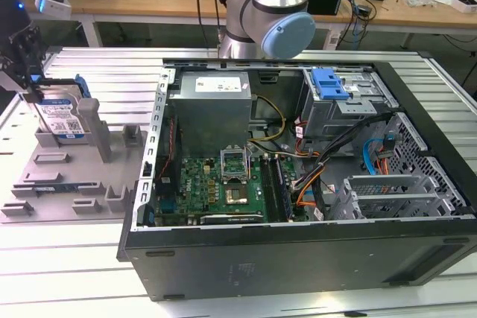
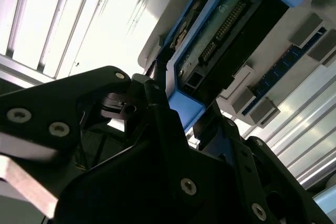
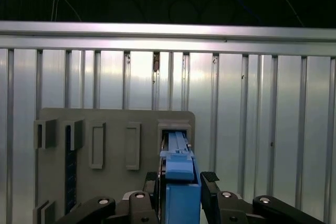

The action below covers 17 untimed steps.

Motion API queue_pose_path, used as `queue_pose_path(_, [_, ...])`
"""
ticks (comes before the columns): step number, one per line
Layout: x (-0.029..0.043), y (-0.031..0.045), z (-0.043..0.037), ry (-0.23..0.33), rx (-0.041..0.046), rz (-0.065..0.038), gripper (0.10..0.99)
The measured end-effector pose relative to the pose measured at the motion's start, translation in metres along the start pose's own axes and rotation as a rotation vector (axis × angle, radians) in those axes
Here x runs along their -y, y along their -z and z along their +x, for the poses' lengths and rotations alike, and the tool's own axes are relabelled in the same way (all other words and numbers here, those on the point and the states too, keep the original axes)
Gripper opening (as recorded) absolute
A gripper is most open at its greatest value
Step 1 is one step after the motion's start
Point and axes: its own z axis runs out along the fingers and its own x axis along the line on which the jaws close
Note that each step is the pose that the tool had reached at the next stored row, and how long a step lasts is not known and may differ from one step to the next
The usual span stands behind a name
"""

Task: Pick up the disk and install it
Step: 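Pick up the disk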

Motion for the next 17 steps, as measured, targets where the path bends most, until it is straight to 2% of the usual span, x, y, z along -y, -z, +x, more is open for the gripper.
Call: queue_pose_path(17, [-0.0006,-0.0013,0.0,0.0,0.0,0.0,0.455])
